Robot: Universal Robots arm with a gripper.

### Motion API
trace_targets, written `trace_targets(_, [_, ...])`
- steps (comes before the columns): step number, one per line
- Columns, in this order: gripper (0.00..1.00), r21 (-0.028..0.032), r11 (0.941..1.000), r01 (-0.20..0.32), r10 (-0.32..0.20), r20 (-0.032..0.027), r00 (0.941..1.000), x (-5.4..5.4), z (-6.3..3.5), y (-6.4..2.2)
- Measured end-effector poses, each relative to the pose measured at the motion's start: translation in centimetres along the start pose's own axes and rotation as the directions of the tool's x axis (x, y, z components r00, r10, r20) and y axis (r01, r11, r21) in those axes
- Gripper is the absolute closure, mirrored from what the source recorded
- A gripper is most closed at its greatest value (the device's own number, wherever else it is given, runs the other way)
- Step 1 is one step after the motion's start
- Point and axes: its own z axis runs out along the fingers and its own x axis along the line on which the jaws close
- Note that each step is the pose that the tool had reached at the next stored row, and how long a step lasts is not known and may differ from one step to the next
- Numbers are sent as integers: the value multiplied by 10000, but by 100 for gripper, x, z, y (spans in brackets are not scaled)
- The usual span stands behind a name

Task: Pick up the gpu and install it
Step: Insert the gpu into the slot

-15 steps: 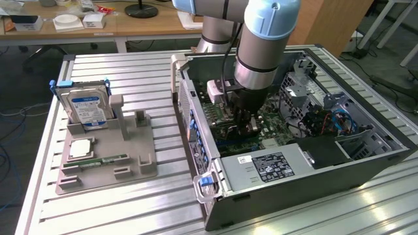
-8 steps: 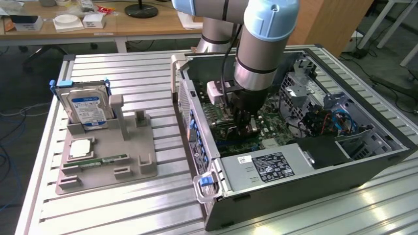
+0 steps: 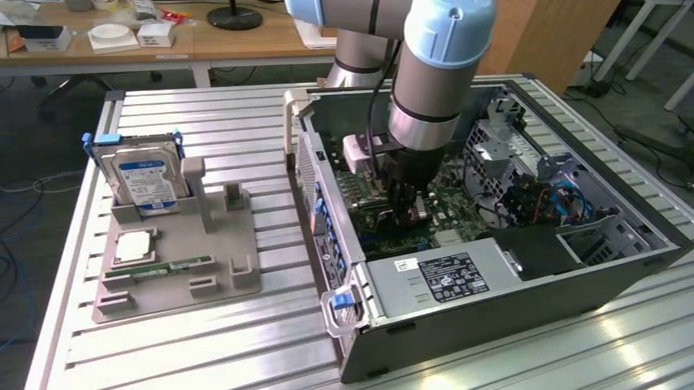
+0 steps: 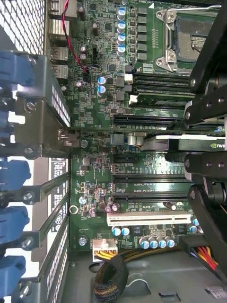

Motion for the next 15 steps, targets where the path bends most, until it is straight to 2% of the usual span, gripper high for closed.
trace_targets(15, [74, -1, 10000, -1, 1, 3, 10000, 1, 17, 8])
